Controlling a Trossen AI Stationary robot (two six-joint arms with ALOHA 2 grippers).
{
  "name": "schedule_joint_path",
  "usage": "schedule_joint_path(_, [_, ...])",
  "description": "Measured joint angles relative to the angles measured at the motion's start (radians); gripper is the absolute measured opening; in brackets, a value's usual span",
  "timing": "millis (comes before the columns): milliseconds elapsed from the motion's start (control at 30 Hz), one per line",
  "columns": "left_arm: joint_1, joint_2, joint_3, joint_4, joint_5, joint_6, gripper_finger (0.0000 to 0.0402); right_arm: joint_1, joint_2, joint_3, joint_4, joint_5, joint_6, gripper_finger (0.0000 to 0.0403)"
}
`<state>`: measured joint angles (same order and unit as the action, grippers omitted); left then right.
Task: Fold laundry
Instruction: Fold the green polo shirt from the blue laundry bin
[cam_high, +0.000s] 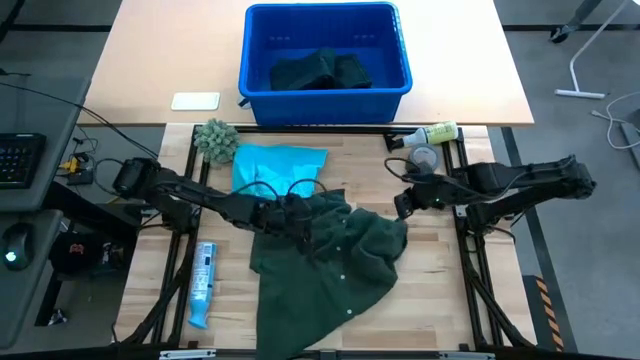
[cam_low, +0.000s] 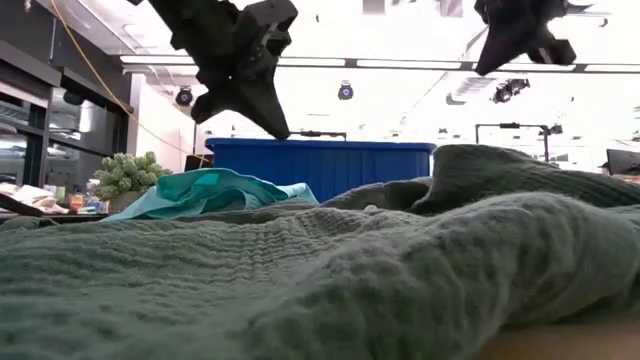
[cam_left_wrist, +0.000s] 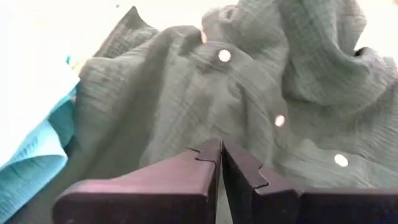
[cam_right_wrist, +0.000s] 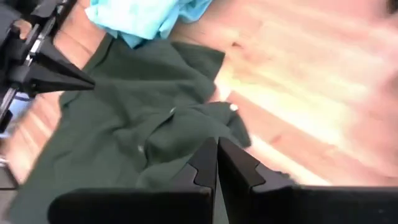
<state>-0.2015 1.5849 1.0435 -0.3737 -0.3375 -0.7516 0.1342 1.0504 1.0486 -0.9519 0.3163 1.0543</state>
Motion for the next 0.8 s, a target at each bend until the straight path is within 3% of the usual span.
schedule_joint_path(233, [-0.084, 0.135, -0.001, 0.045, 0.088, -0.141, 0.0000, 0.051, 0.112, 0.081, -0.061, -0.038, -0.087, 0.0000])
schedule_joint_path(333, [-0.126, 0.167, -0.002, 0.154, 0.126, -0.214, 0.0000, 0.062, 0.162, 0.081, -0.058, -0.057, -0.086, 0.0000])
schedule_joint_path(433, [-0.143, 0.169, -0.001, 0.307, 0.092, -0.232, 0.0000, 0.064, 0.219, 0.077, -0.028, -0.128, -0.110, 0.0000])
schedule_joint_path(533, [-0.135, 0.168, 0.000, 0.402, 0.042, -0.172, 0.0000, 0.065, 0.264, 0.029, 0.025, -0.208, -0.128, 0.0000])
schedule_joint_path(633, [-0.101, 0.196, 0.001, 0.432, 0.019, -0.145, 0.0000, 0.064, 0.282, -0.045, 0.075, -0.221, -0.076, 0.0000])
schedule_joint_path(800, [-0.034, 0.293, -0.001, 0.549, 0.146, -0.161, 0.0000, 0.063, 0.258, -0.155, 0.158, -0.240, 0.030, 0.0000])
